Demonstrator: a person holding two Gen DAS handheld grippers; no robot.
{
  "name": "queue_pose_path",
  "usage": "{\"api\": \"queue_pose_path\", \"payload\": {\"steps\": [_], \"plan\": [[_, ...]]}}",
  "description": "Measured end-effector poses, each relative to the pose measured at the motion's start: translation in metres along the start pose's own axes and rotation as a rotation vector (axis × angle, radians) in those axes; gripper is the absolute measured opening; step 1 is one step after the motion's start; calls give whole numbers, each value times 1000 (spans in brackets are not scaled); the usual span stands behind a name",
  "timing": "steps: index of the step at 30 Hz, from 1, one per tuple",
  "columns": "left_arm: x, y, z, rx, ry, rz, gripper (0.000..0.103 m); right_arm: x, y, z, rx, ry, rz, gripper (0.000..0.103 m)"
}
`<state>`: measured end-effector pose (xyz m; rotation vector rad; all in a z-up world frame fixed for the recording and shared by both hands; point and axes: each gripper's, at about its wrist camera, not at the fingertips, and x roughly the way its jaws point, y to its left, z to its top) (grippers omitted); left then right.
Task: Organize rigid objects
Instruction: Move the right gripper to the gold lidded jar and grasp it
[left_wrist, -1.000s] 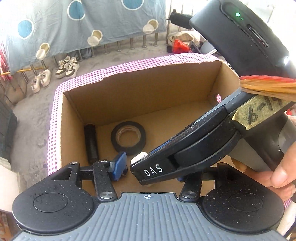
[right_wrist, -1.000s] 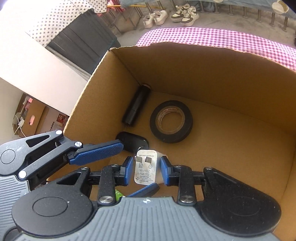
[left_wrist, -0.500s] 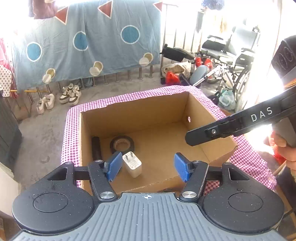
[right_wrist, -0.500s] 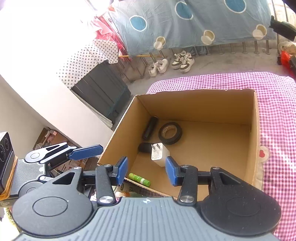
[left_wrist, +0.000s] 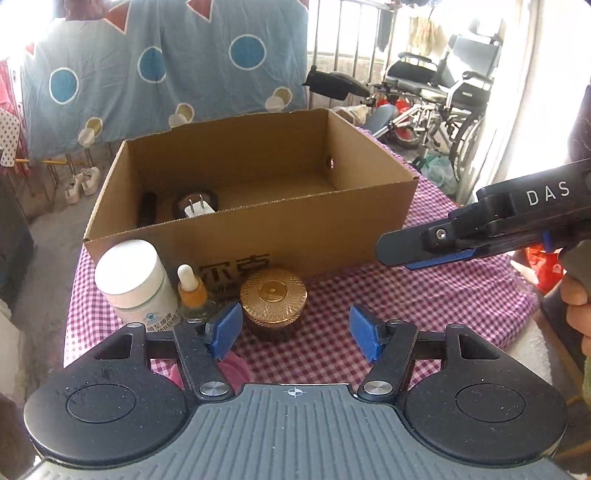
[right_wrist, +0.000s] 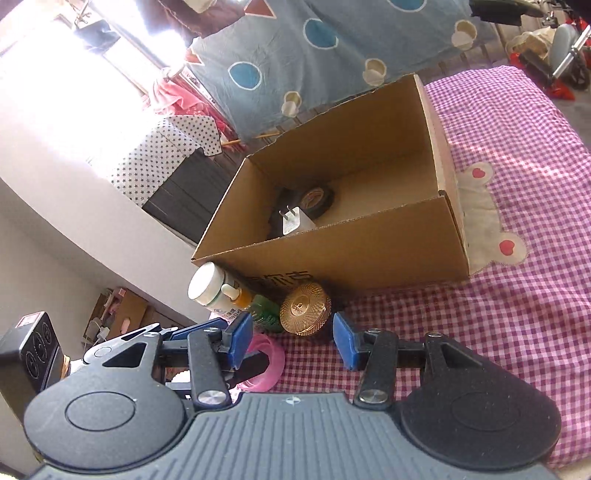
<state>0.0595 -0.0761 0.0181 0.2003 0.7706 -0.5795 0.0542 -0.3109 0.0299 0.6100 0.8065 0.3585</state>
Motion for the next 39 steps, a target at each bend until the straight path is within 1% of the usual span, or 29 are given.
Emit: {"api": "queue_pose_path", "payload": {"steps": [4, 7, 8, 12, 17, 21, 26, 30, 34, 35, 37, 39], "plan": [[24, -9, -7, 42, 18, 50, 62, 27, -9, -4, 6, -4, -21, 51], [39, -8, -12, 50, 33, 83, 61, 49, -14, 2, 21, 21, -16, 50], [42, -7, -11, 45, 38, 87, 61, 56, -14, 4, 16, 27, -9, 47], [55, -2, -10, 24, 59, 98, 60, 81, -17, 10, 2, 60, -22, 44], [61, 3, -6, 12, 61, 79, 60, 103, -18, 15, 1, 118, 0, 43], [58, 0, -8, 21, 63, 69, 60, 96, -15, 13, -16, 131, -5, 43], [55, -13, -9, 45, 64, 14, 60, 75, -22, 9, -20, 132, -33, 43], [52, -31, -8, 80, 55, -43, 60, 53, -34, 0, 11, 119, -63, 43], [51, -48, -12, 112, 68, -115, 60, 30, -47, -11, 67, 84, -87, 43], [50, -50, -13, 118, 65, -123, 60, 25, -52, -13, 90, 72, -86, 43], [48, -53, -14, 130, 58, -116, 60, 20, -60, -16, 129, 59, -70, 43], [49, -54, -14, 142, 50, -92, 60, 17, -64, -17, 148, 49, -65, 43]]}}
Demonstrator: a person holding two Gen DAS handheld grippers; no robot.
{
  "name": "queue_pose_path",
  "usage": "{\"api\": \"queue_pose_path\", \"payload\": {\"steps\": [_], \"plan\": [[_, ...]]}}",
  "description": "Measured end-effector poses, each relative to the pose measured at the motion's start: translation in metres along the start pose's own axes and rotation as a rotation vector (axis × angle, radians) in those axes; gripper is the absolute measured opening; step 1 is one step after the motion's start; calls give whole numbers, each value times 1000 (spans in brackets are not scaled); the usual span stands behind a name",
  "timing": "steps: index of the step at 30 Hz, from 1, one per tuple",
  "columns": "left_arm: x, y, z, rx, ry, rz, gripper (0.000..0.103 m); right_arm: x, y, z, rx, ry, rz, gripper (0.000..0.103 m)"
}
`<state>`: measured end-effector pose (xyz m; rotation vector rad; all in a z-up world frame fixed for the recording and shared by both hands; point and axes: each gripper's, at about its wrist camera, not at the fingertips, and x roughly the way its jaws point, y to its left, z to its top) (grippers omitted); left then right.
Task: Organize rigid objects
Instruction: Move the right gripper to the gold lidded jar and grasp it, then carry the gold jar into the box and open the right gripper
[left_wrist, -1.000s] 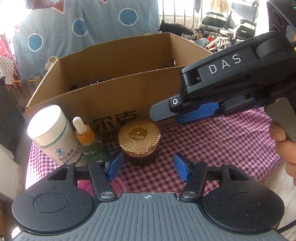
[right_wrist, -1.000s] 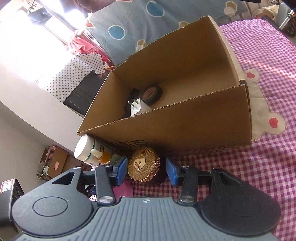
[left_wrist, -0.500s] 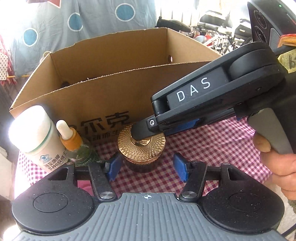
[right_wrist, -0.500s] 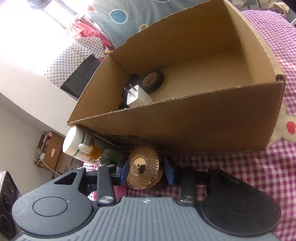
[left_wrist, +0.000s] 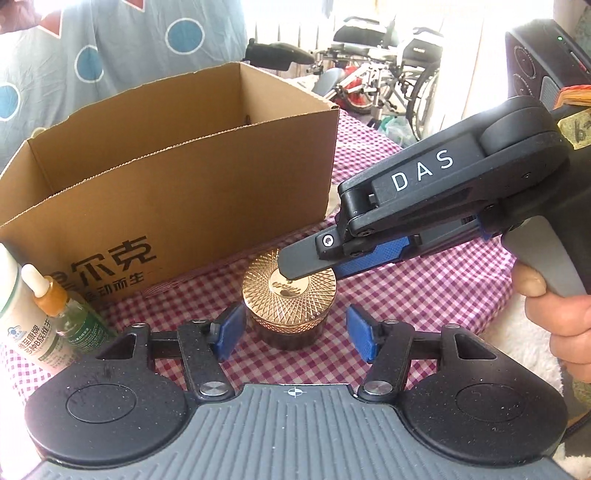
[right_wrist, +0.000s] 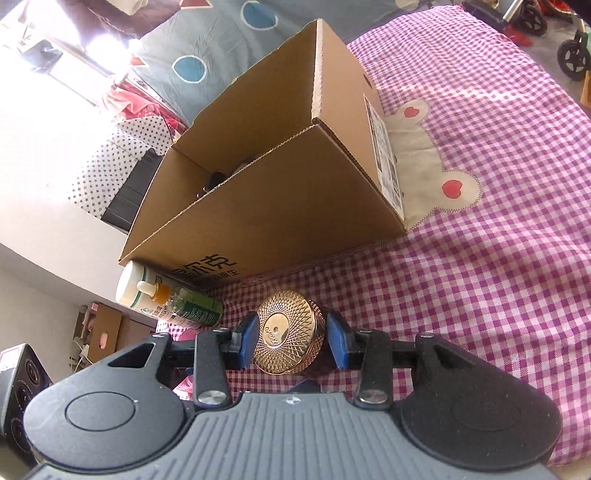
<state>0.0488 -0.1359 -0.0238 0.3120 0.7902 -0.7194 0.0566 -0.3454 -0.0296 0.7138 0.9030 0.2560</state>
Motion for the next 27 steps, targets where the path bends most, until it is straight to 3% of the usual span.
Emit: {"api": "queue_pose_path", "payload": {"steps": [5, 18, 27], "plan": [[11, -4, 3, 44, 17, 43, 61, 7, -2, 3, 6, 8, 6, 44], [31, -4, 12, 7, 38, 50, 56, 16, -3, 0, -7, 8, -2, 44], [-7, -1, 18, -9, -13, 71, 56, -1, 29, -1, -74, -27, -17, 44]]}}
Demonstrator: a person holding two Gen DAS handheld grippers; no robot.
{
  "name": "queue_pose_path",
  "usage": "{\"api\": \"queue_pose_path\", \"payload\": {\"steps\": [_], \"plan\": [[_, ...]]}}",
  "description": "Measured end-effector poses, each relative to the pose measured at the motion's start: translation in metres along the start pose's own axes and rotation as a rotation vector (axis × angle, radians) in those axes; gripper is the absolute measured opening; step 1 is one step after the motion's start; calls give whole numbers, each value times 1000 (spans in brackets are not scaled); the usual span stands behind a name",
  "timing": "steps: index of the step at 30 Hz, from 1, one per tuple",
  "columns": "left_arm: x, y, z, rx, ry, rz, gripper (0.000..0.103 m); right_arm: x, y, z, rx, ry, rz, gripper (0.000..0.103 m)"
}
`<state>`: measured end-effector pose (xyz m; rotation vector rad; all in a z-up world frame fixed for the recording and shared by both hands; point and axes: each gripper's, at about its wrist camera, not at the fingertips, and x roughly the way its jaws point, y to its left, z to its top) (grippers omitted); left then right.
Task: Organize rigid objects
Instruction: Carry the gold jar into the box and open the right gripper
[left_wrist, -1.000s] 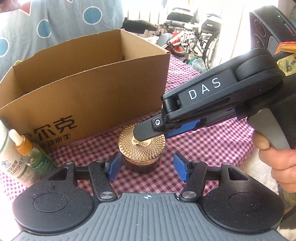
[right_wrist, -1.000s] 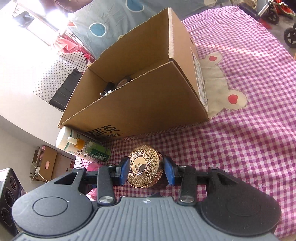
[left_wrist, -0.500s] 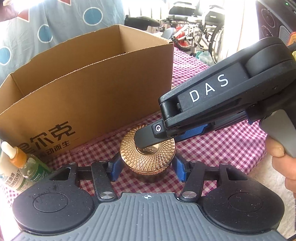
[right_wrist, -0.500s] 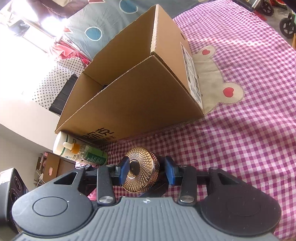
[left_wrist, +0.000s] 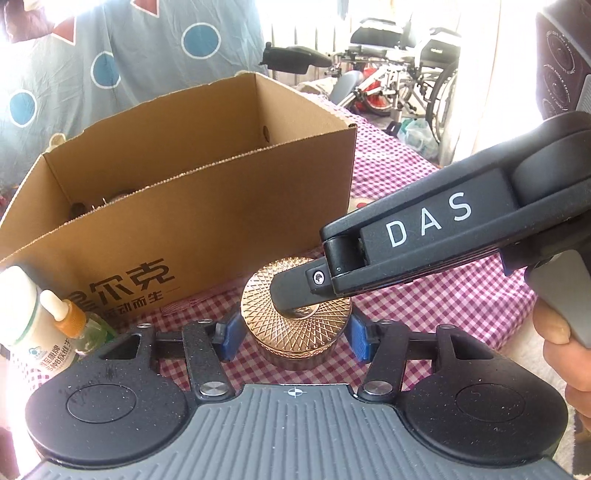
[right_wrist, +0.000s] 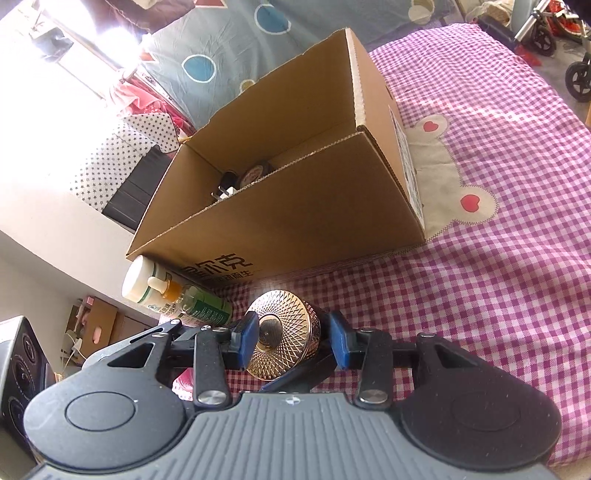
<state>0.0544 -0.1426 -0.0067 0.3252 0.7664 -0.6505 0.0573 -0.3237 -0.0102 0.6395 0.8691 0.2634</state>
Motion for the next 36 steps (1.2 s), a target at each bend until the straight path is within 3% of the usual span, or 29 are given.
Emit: {"api": "queue_pose_path", "payload": {"steps": [7, 13, 17, 23, 29, 36], "plan": [[-51, 21, 43, -1, -135, 85, 56, -32, 60, 38, -152, -108, 49, 44], [-51, 51, 98, -51, -155, 113, 56, -26, 92, 103, -228, -122, 79, 44], [-17, 81, 133, -133, -71, 89, 56, 8, 93, 151, -205, -50, 78, 44], [47, 113, 150, -222, 85, 82, 56, 81, 80, 205, -171, 98, 27, 44], [94, 140, 152, -316, 210, 67, 56, 140, 69, 227, -166, 196, -29, 45], [120, 149, 151, -353, 289, 77, 56, 173, 59, 234, -189, 258, -69, 44]]}}
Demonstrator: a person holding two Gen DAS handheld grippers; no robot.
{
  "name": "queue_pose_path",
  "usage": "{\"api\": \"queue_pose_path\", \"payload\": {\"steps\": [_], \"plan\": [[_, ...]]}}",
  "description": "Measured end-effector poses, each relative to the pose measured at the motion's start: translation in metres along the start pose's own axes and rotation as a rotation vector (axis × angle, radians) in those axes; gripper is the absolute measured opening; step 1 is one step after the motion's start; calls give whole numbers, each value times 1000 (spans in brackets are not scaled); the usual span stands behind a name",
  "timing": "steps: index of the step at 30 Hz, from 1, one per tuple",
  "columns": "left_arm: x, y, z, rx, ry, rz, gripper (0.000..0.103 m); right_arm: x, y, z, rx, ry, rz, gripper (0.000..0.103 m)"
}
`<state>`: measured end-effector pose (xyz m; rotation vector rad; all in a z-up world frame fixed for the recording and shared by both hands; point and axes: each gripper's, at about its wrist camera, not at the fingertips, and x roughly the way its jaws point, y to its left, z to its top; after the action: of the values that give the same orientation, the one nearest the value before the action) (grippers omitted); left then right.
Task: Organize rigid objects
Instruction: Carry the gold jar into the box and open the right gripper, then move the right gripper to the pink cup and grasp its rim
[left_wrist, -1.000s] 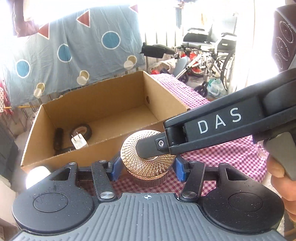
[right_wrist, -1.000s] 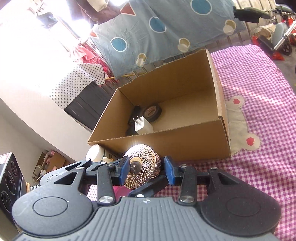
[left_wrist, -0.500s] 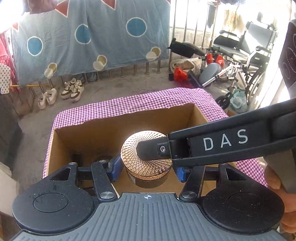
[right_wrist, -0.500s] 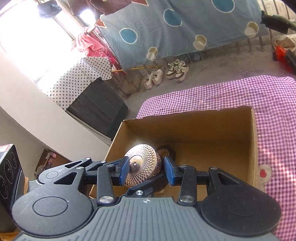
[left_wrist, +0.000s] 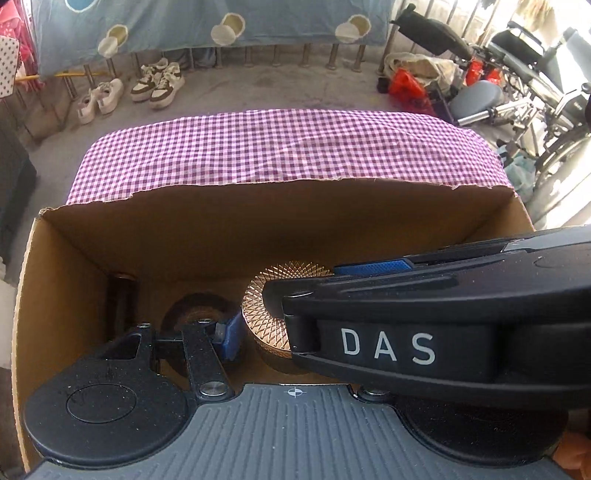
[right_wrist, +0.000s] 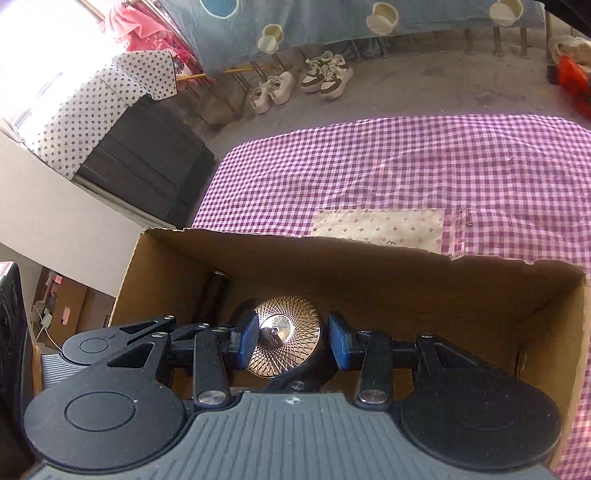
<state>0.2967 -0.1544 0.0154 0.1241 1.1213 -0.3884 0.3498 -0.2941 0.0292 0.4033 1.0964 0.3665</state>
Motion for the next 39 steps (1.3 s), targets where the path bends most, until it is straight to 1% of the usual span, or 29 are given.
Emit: {"api": "queue_pose_path", "payload": {"steps": [7, 10, 12, 15, 18, 20, 21, 24, 26, 28, 31, 33, 35, 36, 37, 38, 39], "plan": [[13, 1, 0, -3, 45, -6, 56, 15, -4, 5, -21, 22, -40, 45], [10, 2, 0, -3, 42, -18, 59, 14, -3, 4, -28, 12, -45, 45], [5, 2, 0, -2, 18, -19, 59, 11, -3, 3, -32, 1, -55, 45], [-8, 0, 1, -1, -10, -21, 59, 0, -2, 1, -20, -19, -43, 45], [-26, -4, -3, 3, -41, -37, 59, -20, 2, -4, -17, -57, -37, 45], [-43, -9, -9, 22, -74, -34, 60, -42, 7, -12, -15, -100, -22, 45], [-56, -13, -14, 47, -104, -24, 60, -52, 9, -16, -16, -120, -18, 45], [-91, -20, -33, 120, -184, 4, 63, -91, 22, -38, -47, -193, -18, 45], [-115, -21, -48, 153, -231, 17, 64, -124, 30, -59, -61, -246, -1, 45], [-139, -17, -67, 163, -279, 26, 65, -155, 37, -82, -67, -300, 26, 46], [-169, -2, -100, 144, -331, 5, 67, -191, 45, -120, -78, -371, 66, 54], [-181, 8, -125, 137, -343, -11, 68, -207, 50, -149, -88, -398, 89, 54], [-184, 17, -150, 128, -339, -11, 69, -212, 53, -178, -90, -403, 122, 57], [-183, 21, -163, 126, -327, -10, 69, -211, 53, -188, -84, -404, 136, 59], [-181, 25, -176, 117, -313, -9, 70, -206, 54, -205, -71, -401, 156, 60], [-177, 29, -185, 110, -299, -10, 73, -200, 54, -217, -57, -390, 168, 60], [-170, 36, -198, 105, -264, -20, 75, -193, 54, -226, -43, -377, 176, 60]]}}
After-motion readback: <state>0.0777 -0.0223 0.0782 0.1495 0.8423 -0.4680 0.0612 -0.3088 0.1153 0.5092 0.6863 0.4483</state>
